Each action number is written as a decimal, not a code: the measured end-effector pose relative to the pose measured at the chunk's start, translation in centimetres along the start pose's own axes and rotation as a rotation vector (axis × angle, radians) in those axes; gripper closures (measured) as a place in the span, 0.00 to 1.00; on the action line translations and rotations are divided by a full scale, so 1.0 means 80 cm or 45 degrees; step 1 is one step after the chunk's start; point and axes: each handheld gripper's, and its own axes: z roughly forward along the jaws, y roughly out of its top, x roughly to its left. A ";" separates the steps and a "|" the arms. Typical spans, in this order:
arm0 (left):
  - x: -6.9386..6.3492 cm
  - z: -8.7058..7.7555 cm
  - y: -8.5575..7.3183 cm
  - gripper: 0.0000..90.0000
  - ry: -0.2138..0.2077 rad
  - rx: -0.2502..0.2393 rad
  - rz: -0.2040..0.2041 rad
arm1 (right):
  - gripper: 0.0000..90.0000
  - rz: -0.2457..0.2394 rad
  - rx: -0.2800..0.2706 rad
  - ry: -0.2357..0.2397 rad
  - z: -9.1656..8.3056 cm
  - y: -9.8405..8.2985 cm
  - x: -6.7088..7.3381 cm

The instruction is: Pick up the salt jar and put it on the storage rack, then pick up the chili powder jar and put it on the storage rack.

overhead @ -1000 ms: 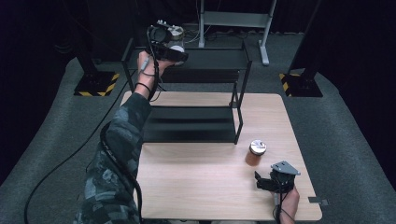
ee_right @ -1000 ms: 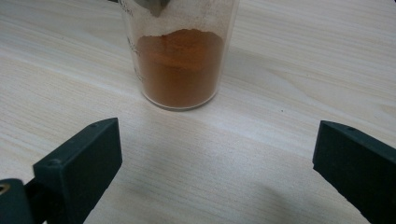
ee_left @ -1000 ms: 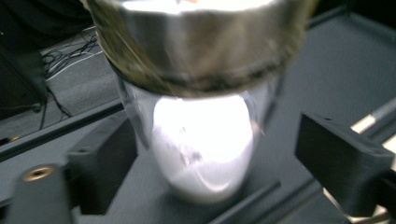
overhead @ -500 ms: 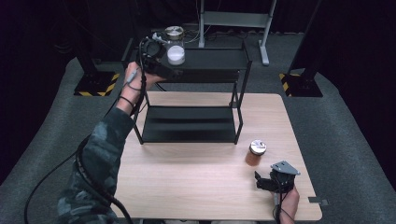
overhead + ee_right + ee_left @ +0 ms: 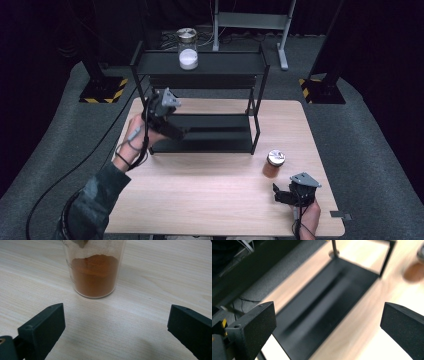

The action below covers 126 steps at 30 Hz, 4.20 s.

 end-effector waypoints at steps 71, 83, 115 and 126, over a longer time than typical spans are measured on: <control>-0.090 0.119 -0.238 0.00 0.012 0.058 -0.474 | 0.00 -0.115 0.077 0.157 0.028 0.093 -0.017; -0.090 0.119 -0.239 0.00 0.012 0.058 -0.474 | 0.00 -0.122 0.065 0.157 0.054 0.093 -0.009; -0.091 0.119 -0.239 0.00 0.015 0.056 -0.470 | 0.34 -0.075 0.148 0.187 0.052 0.110 -0.011; -0.091 0.119 -0.239 0.00 0.015 0.055 -0.469 | 0.34 -0.088 0.242 0.286 0.055 0.148 -0.018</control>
